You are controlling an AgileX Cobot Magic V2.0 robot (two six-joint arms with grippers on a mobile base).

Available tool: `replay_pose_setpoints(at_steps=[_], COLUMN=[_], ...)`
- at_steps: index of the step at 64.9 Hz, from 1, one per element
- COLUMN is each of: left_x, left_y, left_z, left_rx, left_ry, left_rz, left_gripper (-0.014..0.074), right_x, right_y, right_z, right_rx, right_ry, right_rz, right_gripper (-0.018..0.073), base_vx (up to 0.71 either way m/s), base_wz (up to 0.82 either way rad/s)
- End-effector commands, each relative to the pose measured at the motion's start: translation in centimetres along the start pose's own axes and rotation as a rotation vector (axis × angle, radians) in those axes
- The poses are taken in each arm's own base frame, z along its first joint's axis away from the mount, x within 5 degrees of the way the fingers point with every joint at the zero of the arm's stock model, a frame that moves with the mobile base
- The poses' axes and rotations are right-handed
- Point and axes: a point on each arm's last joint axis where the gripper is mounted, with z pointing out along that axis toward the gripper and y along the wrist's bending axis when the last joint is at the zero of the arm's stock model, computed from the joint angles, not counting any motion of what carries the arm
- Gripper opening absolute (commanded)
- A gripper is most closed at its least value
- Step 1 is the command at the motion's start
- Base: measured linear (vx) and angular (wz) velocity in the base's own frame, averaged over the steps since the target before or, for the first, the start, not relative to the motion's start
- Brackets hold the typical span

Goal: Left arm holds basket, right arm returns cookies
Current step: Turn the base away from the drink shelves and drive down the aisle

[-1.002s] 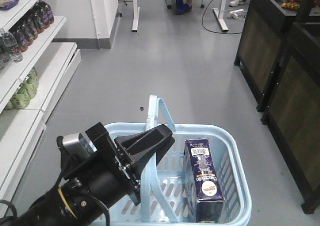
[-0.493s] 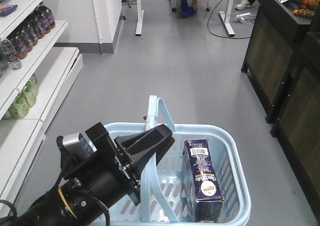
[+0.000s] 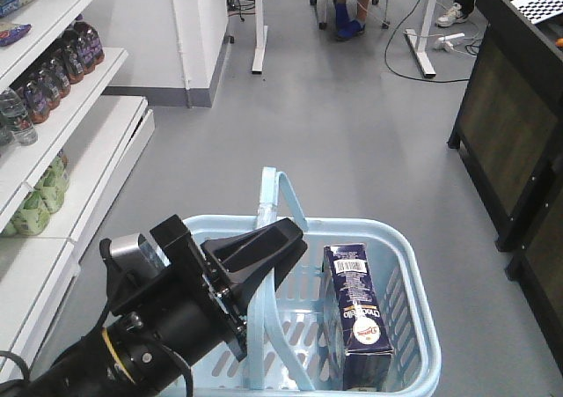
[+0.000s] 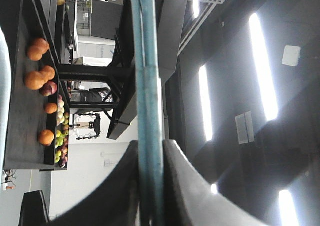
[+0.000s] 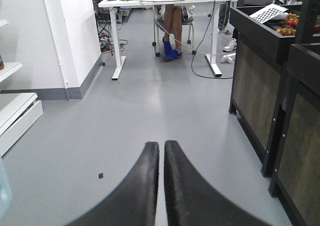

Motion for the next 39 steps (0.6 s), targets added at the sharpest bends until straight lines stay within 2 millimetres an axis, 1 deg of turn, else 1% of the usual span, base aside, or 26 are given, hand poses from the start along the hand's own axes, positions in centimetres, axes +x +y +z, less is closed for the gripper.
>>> replay_pose_setpoints(at_steps=[1, 39], left_x=[0.72, 0.72], left_y=[-4.22, -4.22], left_z=[-0.28, -0.28], left_rx=[0.349, 0.349], left_ry=[0.05, 0.05], left_rz=[-0.009, -0.009], left_gripper=[-0.0003, -0.0003], right_x=[-0.12, -0.12], right_y=[-0.01, -0.01], right_z=[0.03, 0.03], right_rx=[0.002, 0.002], right_ry=[-0.066, -0.066], right_rz=[-0.012, -0.012], right_gripper=[-0.0006, -0.0006], base_vx=[0.37, 0.41], base_wz=[0.01, -0.04])
